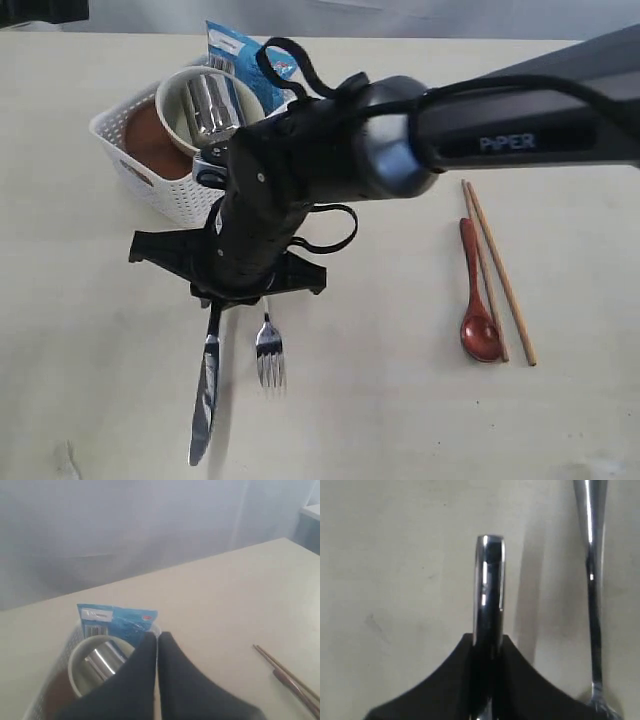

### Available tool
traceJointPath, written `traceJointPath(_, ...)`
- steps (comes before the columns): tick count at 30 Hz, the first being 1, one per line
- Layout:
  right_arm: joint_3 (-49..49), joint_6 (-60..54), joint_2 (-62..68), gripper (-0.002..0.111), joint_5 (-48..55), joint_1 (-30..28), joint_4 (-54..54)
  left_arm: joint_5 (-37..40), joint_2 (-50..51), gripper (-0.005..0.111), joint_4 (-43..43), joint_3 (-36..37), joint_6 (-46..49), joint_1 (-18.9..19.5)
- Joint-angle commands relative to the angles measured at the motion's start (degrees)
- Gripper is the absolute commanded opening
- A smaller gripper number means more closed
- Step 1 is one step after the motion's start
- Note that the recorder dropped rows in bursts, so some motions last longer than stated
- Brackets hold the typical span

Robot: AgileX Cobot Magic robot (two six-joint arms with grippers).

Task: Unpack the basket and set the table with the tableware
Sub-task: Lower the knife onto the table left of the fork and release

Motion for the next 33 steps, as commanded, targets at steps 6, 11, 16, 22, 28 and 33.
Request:
traceJointPath(6,-2.2,-0.37,3.76,0.0,0.01,0.15,0.7,-0.46,-0.37,0.001,0.14,0.22,0.17,-0.2)
traceJointPath(11,-2.2,-0.52,3.76,0.0,-2.28,0.15,0.59,-0.46,-0.37,0.001,0.14,0.22,0.17,-0.2)
traceJointPath(16,-2.2,2.85,3.76,0.0,-1.54,0.15,-3.53,-0.36,-0.37,0.001,0.01,0.22,0.17,-0.2)
traceJointPath(22,-2.2,4.17,3.76,0.0,0.16,0.15,-5.61,-0.24,-0.37,0.001,-0.11,0.22,0.17,-0.2)
traceJointPath(28,-2.2,4.07,3.76,0.004,-2.48,0.02,-6.1,-0.24,-0.37,0.001,-0.11,0.22,0.17,-0.2)
traceJointPath(33,-2.2,4.3,3.76,0.032,-1.95,-1.55,-5.26,-0.24,-0.37,0.001,-0.11,0.22,0.17,-0.2)
